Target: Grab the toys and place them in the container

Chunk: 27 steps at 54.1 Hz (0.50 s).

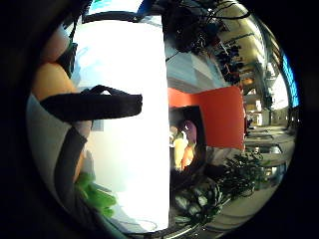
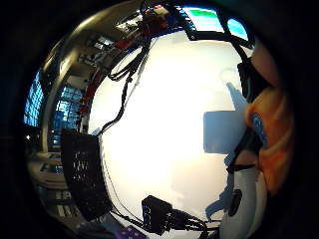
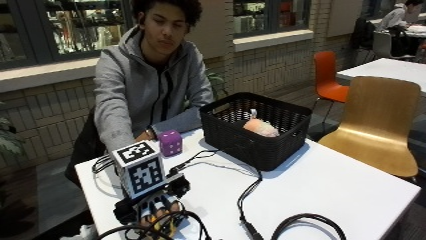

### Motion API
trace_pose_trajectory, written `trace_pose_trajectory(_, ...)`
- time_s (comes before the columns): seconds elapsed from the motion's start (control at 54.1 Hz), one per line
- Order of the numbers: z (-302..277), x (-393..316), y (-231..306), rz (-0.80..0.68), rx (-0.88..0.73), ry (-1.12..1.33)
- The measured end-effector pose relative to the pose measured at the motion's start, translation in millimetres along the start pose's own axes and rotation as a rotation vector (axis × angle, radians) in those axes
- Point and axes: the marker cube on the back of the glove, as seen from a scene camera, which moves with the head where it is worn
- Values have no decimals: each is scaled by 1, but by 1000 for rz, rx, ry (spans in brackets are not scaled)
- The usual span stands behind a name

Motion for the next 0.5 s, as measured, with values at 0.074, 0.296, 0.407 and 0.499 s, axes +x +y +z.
trace_pose_trajectory(0.074, -9, -5, -1, -20, 10, -48)
trace_pose_trajectory(0.296, -95, -97, 25, -268, 55, -267)
trace_pose_trajectory(0.407, -135, -177, 60, -523, 141, -272)
trace_pose_trajectory(0.499, -162, -234, 83, -729, 167, -251)
